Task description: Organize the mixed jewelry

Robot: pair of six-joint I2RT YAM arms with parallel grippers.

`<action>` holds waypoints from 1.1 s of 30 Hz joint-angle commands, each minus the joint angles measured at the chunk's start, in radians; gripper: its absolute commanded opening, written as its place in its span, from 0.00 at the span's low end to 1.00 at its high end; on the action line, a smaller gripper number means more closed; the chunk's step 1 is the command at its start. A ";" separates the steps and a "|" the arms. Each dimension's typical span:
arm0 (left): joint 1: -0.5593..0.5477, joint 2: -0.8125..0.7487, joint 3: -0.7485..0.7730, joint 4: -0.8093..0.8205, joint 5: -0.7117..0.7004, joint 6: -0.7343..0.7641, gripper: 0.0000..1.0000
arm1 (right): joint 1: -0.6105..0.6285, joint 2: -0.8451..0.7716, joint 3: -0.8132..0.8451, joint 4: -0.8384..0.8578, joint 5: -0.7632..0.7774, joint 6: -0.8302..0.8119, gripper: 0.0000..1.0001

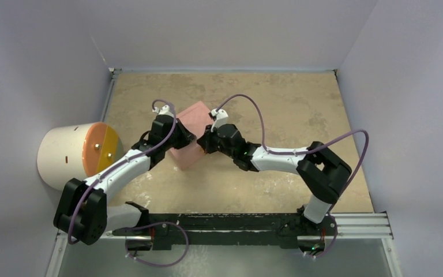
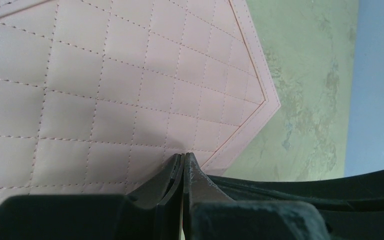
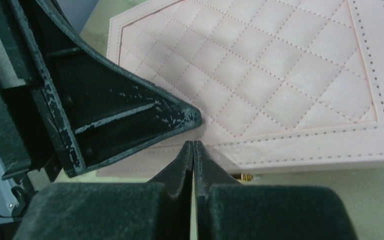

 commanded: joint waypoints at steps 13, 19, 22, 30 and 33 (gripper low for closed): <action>-0.008 0.018 -0.056 -0.281 -0.079 0.037 0.00 | 0.019 -0.136 0.324 -0.626 0.093 -0.229 0.00; -0.008 0.000 -0.073 -0.273 -0.080 0.032 0.00 | 0.017 -0.110 0.463 -0.645 0.138 -0.284 0.00; -0.008 -0.008 -0.081 -0.267 -0.076 0.031 0.00 | 0.017 -0.094 0.493 -0.629 0.153 -0.303 0.00; -0.008 -0.021 -0.084 -0.264 -0.065 0.034 0.00 | 0.002 0.019 0.192 -0.417 0.076 -0.151 0.00; -0.008 -0.023 -0.085 -0.264 -0.062 0.034 0.00 | 0.003 0.106 0.062 -0.319 0.026 -0.042 0.00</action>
